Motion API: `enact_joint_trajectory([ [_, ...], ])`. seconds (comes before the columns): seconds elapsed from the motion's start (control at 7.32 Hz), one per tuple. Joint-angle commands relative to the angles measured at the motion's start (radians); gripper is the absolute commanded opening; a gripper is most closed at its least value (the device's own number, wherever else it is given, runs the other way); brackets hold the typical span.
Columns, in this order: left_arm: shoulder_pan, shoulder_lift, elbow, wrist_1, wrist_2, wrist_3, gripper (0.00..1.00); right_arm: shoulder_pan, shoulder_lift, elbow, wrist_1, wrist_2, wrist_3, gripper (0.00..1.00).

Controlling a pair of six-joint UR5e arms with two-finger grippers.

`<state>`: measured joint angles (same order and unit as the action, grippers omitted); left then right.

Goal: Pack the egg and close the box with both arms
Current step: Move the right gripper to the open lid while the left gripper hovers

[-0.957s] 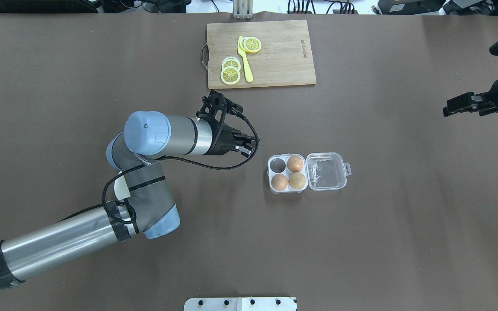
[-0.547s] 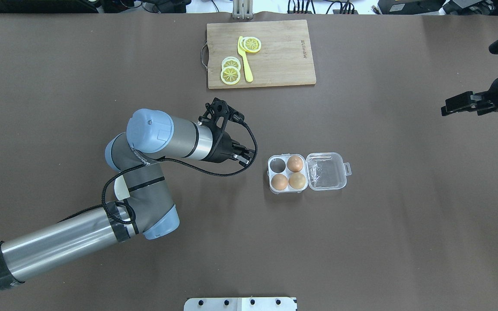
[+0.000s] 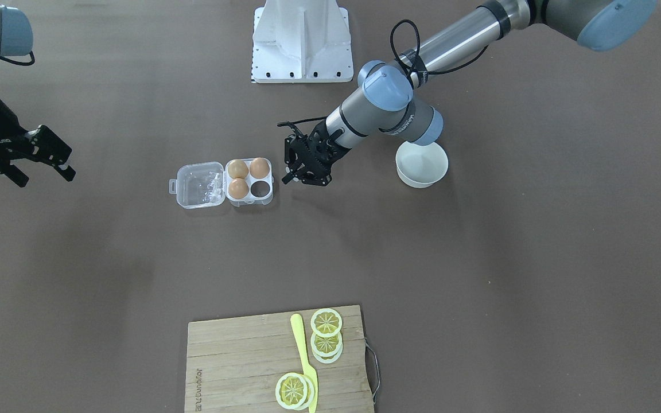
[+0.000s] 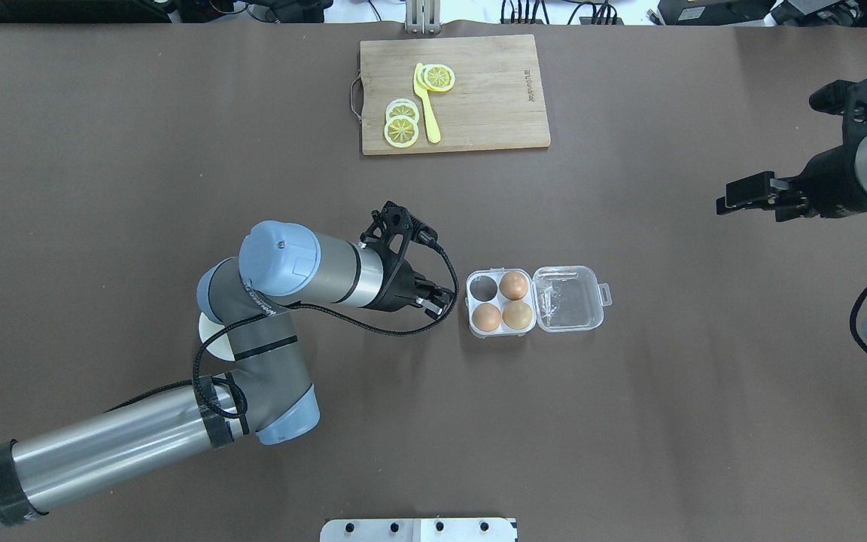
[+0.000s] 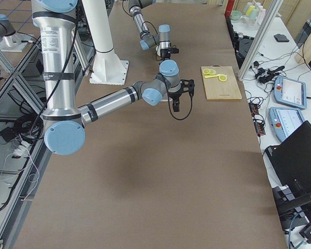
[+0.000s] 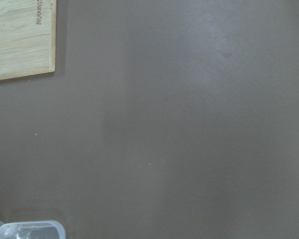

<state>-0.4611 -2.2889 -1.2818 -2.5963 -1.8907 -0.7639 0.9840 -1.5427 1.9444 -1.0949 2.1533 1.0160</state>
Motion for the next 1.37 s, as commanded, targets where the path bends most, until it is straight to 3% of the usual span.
enact_joint_trajectory([
  [0.0, 0.009, -0.001, 0.002, 0.007, 0.019, 0.000, 0.00, -0.050, 0.006, 0.004, 0.043, -0.003, 0.102, 1.00],
  [0.14, 0.013, -0.001, 0.002, 0.018, 0.031, 0.002, 0.00, -0.059, 0.004, 0.004, 0.082, -0.003, 0.108, 1.00],
  [1.23, 0.058, -0.027, 0.009, 0.051, 0.145, 0.000, 0.00, -0.080, 0.015, 0.004, 0.084, -0.013, 0.135, 1.00],
])
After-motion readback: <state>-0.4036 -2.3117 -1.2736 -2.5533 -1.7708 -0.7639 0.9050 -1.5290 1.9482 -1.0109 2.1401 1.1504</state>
